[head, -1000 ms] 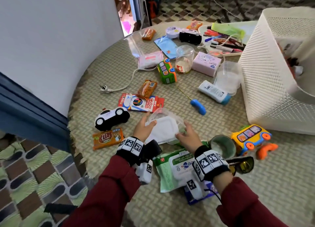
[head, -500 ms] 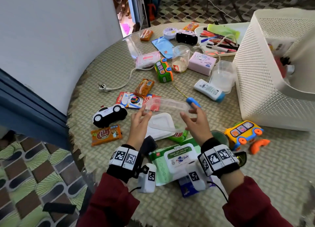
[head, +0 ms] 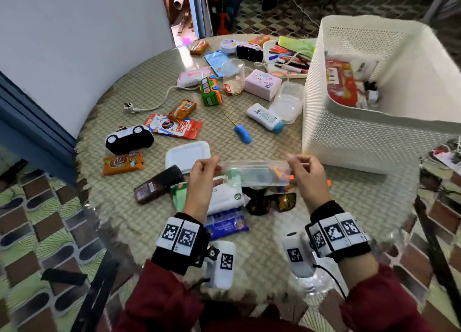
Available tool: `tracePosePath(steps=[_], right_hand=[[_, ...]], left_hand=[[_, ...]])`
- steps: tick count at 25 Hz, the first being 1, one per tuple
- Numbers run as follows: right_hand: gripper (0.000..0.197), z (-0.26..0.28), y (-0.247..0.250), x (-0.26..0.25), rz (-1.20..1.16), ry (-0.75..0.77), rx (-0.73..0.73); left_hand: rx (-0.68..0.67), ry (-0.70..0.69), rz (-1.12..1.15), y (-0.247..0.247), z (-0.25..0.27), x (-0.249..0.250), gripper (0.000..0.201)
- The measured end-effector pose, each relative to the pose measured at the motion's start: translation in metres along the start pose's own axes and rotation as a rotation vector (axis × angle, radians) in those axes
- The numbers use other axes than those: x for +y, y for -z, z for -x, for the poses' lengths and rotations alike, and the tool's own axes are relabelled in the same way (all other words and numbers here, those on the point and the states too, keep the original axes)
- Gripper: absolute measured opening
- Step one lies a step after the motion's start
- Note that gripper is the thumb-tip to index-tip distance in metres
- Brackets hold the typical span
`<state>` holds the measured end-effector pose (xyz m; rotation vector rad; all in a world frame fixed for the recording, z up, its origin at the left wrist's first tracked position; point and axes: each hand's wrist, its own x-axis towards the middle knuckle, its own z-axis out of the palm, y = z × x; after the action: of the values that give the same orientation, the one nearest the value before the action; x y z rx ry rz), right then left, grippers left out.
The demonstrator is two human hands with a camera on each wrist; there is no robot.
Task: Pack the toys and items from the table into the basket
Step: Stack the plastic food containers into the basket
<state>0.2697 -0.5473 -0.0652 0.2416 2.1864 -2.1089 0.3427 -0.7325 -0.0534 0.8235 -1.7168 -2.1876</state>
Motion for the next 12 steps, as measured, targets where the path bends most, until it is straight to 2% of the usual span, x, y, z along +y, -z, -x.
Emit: tracePosePath(steps=[4,7,12], right_hand=[[0.043,0.019,0.056,0.019,-0.068,-0.095,-0.071],[0.029,0.031,0.085,0.037,0.08,-0.137,-0.116],[0.027,0.041,0.115,0.079,0.323,-0.213,-0.146]], left_hand=[[0.014,0.073,-0.017,-0.019,0.04,-0.04,0.026],[-0.008,0.139,-0.095,-0.021,0.06,-0.068,0.031],[-0.051,0.24,-0.249,-0.015,0.076,-0.113,0.033]])
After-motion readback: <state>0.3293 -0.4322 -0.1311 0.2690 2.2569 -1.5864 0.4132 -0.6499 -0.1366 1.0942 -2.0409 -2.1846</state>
